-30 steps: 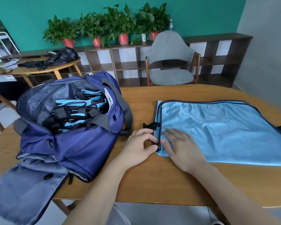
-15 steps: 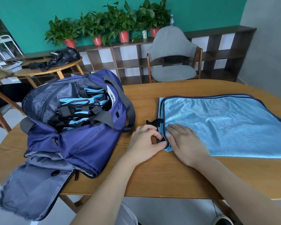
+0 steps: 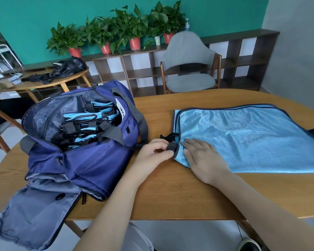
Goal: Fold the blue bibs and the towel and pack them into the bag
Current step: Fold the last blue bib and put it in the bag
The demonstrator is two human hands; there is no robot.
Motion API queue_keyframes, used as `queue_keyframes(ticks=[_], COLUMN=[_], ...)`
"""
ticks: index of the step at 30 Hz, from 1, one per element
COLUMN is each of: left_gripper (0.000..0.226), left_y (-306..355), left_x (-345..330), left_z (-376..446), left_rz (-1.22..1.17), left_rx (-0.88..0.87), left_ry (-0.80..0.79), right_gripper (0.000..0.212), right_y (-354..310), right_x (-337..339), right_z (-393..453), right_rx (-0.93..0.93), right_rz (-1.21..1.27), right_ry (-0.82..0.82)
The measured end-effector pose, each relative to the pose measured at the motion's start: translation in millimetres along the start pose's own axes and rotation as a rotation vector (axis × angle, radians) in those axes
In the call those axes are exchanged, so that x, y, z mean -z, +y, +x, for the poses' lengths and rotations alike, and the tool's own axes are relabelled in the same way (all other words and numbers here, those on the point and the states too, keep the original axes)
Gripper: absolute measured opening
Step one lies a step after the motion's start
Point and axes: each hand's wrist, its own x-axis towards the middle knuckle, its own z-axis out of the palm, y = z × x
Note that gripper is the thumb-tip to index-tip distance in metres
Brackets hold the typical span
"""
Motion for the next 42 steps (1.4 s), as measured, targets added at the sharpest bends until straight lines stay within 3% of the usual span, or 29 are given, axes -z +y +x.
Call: queue_keyframes(ticks=[3, 6, 10, 12, 16, 19, 24, 27, 30, 33, 35, 38, 42], left_gripper=[0.017, 0.023, 0.015, 0.032, 0.016, 0.016, 0.018, 0.024, 0.044, 0.072, 0.078, 0.07, 0.052], left_y=[2, 0, 3, 3, -7, -11, -9, 0, 15, 21, 18, 14, 19], left_x=[4, 1, 3, 1, -5, -7, -23, -53, -92, -117, -115, -81, -35], left_z=[-9, -13, -21, -24, -23, -25, -28, -27, -20, -4, 13, 65, 121], left_rz=[-0.275, -0.314, -0.356, -0.253, 0.052, 0.273, 0.659, 0.623, 0.548, 0.794, 0.942, 1.083, 1.368], left_rx=[0.024, 0.028, 0.007, 0.052, -0.005, -0.07, -0.431, -0.58, -0.358, -0.058, -0.044, -0.09, -0.017], left_ry=[-0.062, -0.039, -0.048, 0.024, 0.356, 0.493, 0.647, 0.48, 0.148, -0.095, -0.18, -0.209, 0.01], right_gripper=[0.053, 0.053, 0.053, 0.053, 0.056, 0.057, 0.047, 0.042, 0.043, 0.06, 0.07, 0.069, 0.047], right_y=[-1, 0, 0, 0, -2, -4, 4, 36, 88, 145, 168, 169, 154], right_x=[0, -1, -1, -1, 1, 2, 14, 35, 65, 90, 94, 103, 121], right_z=[1, 1, 1, 1, 0, -1, -14, -25, -37, -58, -78, -94, -84], right_rx=[0.001, 0.0, -0.002, 0.0, -0.008, -0.024, -0.054, -0.051, -0.159, -0.349, -0.414, -0.411, -0.333], right_rz=[-0.006, -0.021, -0.025, -0.027, -0.023, 0.012, 0.2, 0.13, 0.073, -0.012, -0.134, -0.324, -0.151], right_ry=[-0.008, -0.013, -0.017, -0.017, -0.03, -0.01, 0.119, 0.175, 0.181, 0.041, -0.084, -0.009, 0.067])
